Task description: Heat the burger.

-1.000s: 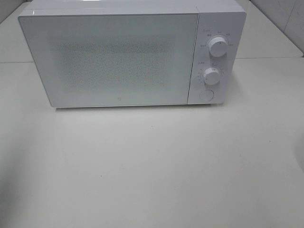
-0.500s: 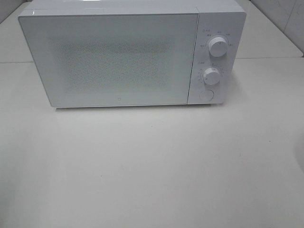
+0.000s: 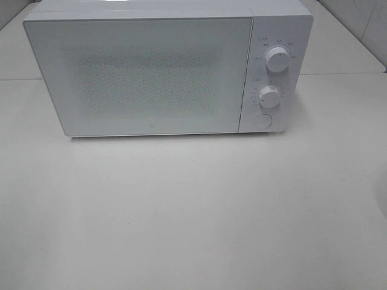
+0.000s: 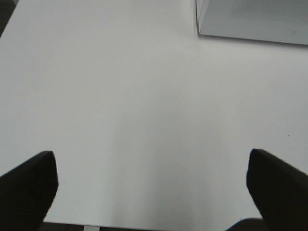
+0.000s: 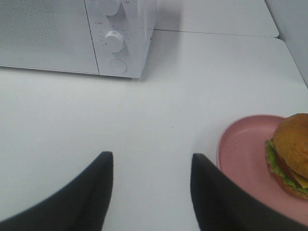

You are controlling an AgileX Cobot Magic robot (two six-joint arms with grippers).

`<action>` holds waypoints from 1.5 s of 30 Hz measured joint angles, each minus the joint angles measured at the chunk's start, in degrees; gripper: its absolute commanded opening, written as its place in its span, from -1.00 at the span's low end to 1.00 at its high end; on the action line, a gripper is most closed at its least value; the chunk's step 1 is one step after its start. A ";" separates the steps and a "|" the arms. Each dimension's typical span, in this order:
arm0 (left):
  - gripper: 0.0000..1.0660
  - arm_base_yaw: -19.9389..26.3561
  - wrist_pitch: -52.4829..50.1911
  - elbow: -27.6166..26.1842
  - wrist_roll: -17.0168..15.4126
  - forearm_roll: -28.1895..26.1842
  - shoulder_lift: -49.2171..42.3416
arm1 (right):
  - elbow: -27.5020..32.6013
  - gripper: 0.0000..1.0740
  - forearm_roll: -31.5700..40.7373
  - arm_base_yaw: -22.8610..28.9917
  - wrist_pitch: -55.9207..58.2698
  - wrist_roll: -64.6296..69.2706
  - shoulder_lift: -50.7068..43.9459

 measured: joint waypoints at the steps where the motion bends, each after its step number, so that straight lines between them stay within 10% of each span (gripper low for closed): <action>1: 0.89 0.00 0.00 0.00 0.00 0.23 -3.04 | 0.00 -0.04 0.00 0.00 0.00 0.00 0.00; 45: 0.89 0.00 -0.06 0.00 0.00 2.18 -12.38 | 0.00 -0.04 0.00 0.00 0.00 0.00 0.00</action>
